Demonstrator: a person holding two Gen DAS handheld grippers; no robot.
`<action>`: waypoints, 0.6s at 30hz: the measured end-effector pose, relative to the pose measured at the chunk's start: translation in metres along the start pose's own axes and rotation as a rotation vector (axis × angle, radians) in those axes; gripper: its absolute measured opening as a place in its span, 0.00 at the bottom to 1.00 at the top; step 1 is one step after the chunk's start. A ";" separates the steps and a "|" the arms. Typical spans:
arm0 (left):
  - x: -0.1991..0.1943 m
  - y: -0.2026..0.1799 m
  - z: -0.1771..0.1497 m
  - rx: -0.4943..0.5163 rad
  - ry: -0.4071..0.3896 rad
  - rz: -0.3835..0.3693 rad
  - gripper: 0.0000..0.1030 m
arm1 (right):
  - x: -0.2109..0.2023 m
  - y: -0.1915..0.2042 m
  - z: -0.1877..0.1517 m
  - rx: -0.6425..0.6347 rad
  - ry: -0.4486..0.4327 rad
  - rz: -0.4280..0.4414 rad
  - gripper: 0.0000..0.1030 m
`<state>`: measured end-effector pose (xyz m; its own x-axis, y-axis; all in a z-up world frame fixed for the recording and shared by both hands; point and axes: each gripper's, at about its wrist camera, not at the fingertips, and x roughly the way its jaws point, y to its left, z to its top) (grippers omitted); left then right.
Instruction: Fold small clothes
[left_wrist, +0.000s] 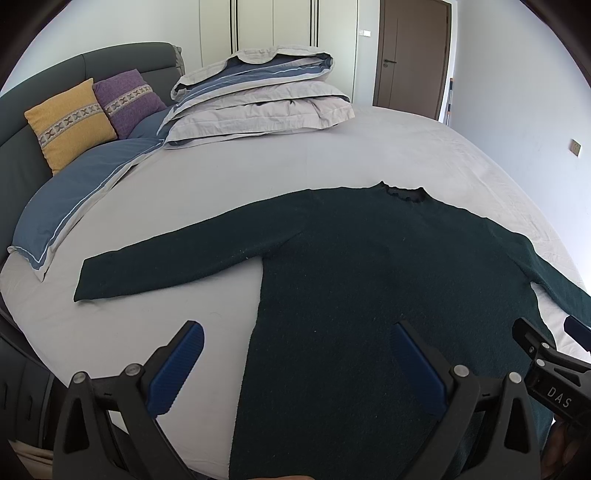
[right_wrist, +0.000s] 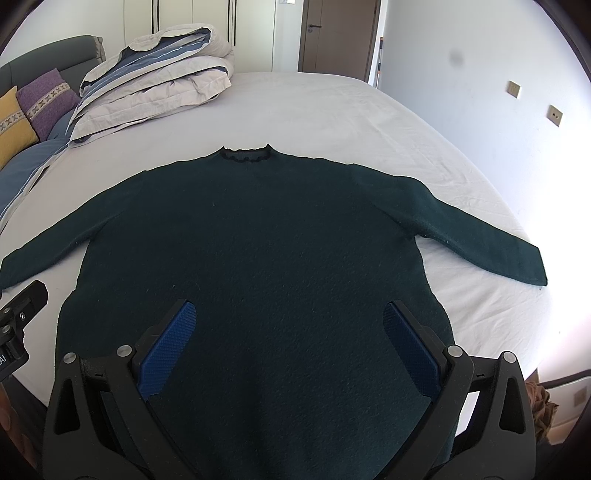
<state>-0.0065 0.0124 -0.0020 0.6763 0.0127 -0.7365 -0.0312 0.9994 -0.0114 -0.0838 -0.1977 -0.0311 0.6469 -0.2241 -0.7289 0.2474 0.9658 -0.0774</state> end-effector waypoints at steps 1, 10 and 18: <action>0.000 0.000 0.000 0.000 0.000 0.000 1.00 | 0.000 0.000 0.000 0.000 0.000 -0.001 1.00; 0.000 -0.001 0.000 0.000 0.000 0.001 1.00 | 0.000 0.002 -0.003 -0.003 0.001 0.000 1.00; 0.001 0.000 -0.002 0.002 0.002 0.000 1.00 | 0.001 0.003 -0.004 -0.002 0.003 0.002 1.00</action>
<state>-0.0073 0.0122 -0.0036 0.6747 0.0124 -0.7380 -0.0297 0.9995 -0.0103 -0.0856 -0.1940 -0.0350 0.6452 -0.2215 -0.7312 0.2444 0.9666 -0.0772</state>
